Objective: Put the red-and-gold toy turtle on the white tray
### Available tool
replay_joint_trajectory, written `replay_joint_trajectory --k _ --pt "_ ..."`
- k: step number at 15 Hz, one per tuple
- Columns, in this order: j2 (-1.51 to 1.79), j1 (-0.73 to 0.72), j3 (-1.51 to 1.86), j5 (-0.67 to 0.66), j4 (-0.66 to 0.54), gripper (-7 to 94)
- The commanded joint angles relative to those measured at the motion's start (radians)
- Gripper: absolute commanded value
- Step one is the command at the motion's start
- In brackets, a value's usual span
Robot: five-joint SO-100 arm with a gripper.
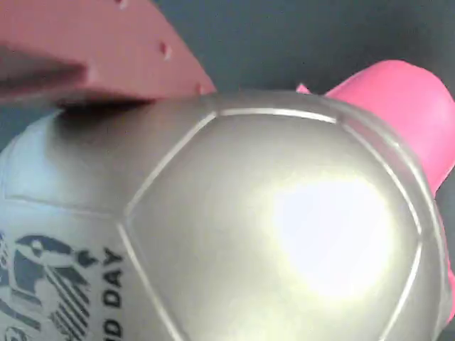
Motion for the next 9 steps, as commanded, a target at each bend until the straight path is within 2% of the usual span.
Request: replay_joint_trajectory --k 1,4,9 --pt "0.313 0.023 -0.087 0.008 0.094 0" --pt "0.509 0.130 -0.086 -0.011 0.236 0" --pt "0.595 0.580 -0.003 -0.186 0.236 0"
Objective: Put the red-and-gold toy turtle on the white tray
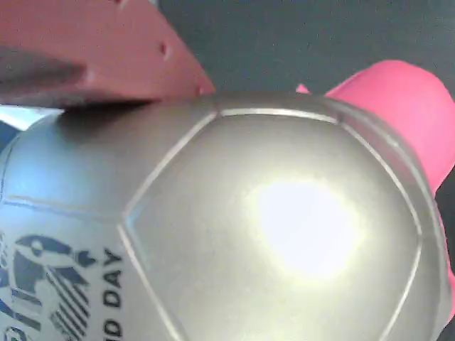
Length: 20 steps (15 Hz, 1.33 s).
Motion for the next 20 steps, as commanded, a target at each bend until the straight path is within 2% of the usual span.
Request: replay_joint_trajectory --k 1,3,6,9,12,15,20 --pt "0.026 0.252 -0.026 -0.087 0.009 0" --pt "-0.075 0.400 -0.077 -0.130 0.009 0" --pt "-0.222 0.511 -0.155 -0.126 0.005 0" --pt "-0.353 0.543 -0.225 -0.005 -0.008 0" --pt "-0.434 0.565 -0.227 0.120 -0.100 0" --pt "-0.558 0.588 -0.275 0.204 -0.112 0" --pt "-0.657 0.624 -0.299 0.221 -0.129 0"
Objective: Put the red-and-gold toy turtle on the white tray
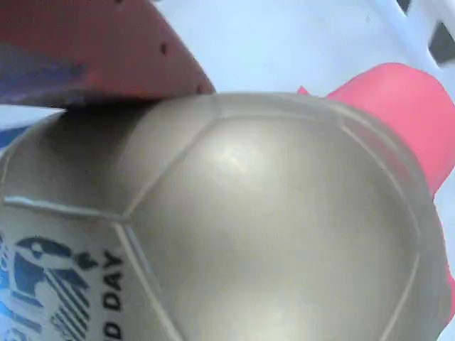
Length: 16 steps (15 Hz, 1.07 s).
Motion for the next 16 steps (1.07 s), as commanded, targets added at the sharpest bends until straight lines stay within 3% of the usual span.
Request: replay_joint_trajectory --k 1,8,12,16 --pt "0.018 0.035 -0.075 -0.011 -0.009 0" --pt "-0.005 0.048 -0.097 -0.044 -0.014 5" --pt "-0.011 0.044 -0.077 -0.091 -0.038 33" --pt "-0.011 0.037 -0.061 -0.114 -0.041 53"
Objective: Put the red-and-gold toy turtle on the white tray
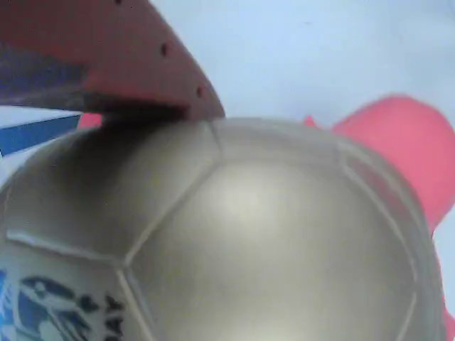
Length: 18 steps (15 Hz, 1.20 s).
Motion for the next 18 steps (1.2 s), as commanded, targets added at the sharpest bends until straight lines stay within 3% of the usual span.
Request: replay_joint_trajectory --k 1,4,12,13,15,16,18 --pt "0.060 0.008 -0.011 -0.011 -0.002 53" --pt "0.060 0.003 0.008 -0.015 -0.002 62" --pt "0.071 0.002 0.008 -0.002 0.005 60" --pt "0.083 0.002 -0.005 0.008 0.009 51" --pt "0.115 0.002 -0.063 0.035 0.032 13" --pt "0.130 0.002 -0.101 0.044 0.048 1" --pt "0.183 0.011 -0.184 0.075 0.063 0"
